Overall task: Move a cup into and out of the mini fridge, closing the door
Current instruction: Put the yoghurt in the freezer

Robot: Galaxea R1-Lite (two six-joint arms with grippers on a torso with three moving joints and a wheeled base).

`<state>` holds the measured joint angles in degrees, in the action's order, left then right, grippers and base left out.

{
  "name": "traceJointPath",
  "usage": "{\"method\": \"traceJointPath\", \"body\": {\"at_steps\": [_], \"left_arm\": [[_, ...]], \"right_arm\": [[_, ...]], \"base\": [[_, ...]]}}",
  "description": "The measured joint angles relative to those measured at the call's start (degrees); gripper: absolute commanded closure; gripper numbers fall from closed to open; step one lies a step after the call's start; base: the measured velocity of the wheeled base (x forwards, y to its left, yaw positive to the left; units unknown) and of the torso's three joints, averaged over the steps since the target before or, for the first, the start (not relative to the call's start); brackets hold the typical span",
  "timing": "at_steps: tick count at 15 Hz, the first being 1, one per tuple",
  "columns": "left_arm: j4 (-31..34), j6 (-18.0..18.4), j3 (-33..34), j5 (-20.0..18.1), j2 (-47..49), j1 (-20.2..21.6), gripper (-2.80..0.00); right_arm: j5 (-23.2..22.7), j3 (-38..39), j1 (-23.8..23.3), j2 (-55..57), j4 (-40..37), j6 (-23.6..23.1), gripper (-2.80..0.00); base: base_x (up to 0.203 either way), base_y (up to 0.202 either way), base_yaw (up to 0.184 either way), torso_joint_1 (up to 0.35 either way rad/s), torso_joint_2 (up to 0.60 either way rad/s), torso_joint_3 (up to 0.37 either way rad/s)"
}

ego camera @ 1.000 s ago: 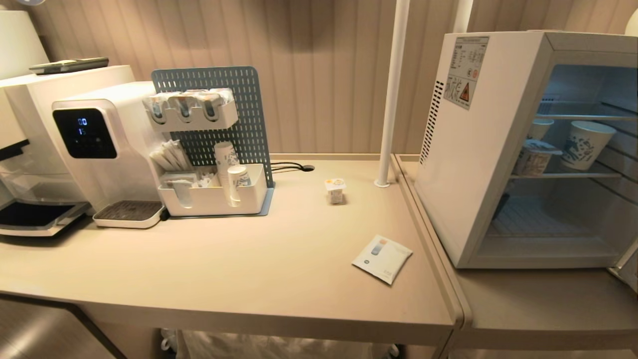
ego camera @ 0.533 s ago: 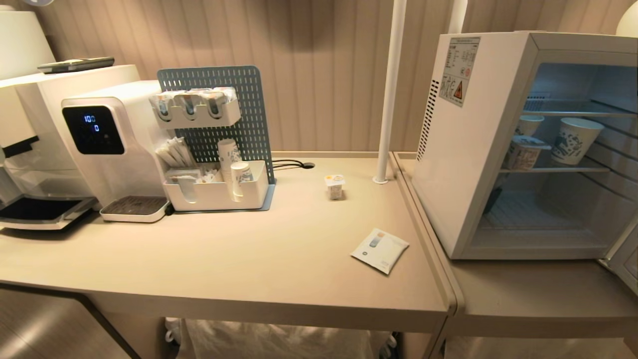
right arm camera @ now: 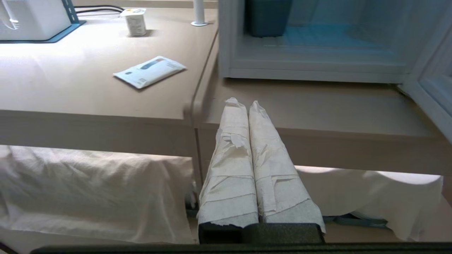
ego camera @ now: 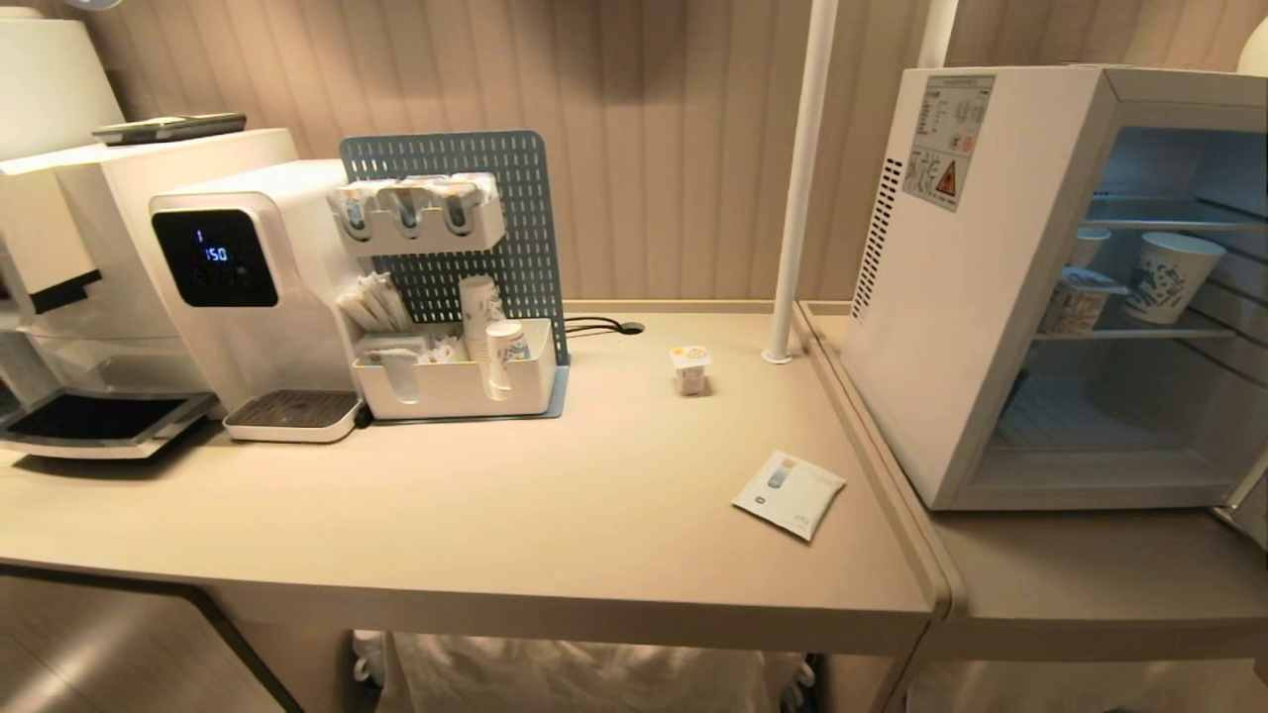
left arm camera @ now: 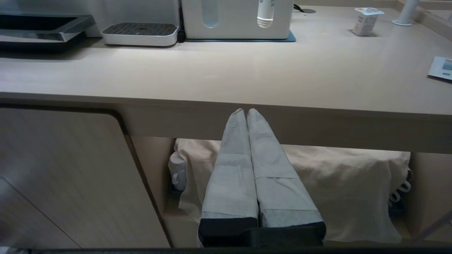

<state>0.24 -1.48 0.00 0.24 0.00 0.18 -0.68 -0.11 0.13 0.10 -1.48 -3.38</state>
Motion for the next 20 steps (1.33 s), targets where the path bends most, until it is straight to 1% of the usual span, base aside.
{"method": "traceJointPath", "body": {"at_steps": [4,14,15,20], "left_arm": [[-0.04,0.10,0.00,-0.01,0.00,0.04,0.00],[-0.06,0.21,0.00,0.02,0.00,-0.05,0.00],[-0.09,0.22,0.00,-0.02,0.00,0.06,0.00],[-0.09,0.19,0.00,-0.02,0.00,0.06,0.00]], "right_arm": [[0.00,0.04,0.00,0.00,-0.01,0.01,0.00],[0.00,0.01,-0.04,0.00,0.02,0.08,0.00],[0.02,0.01,0.02,0.00,-0.02,0.10,0.00],[0.02,0.01,0.02,0.00,0.01,0.08,0.00]], "base": [[0.011,0.196,0.002,0.002,0.00,0.002],[0.004,0.006,0.000,0.000,0.00,0.000],[0.078,0.000,-0.001,-0.002,0.00,0.005],[0.180,0.000,-0.003,0.002,0.00,0.003]]}}
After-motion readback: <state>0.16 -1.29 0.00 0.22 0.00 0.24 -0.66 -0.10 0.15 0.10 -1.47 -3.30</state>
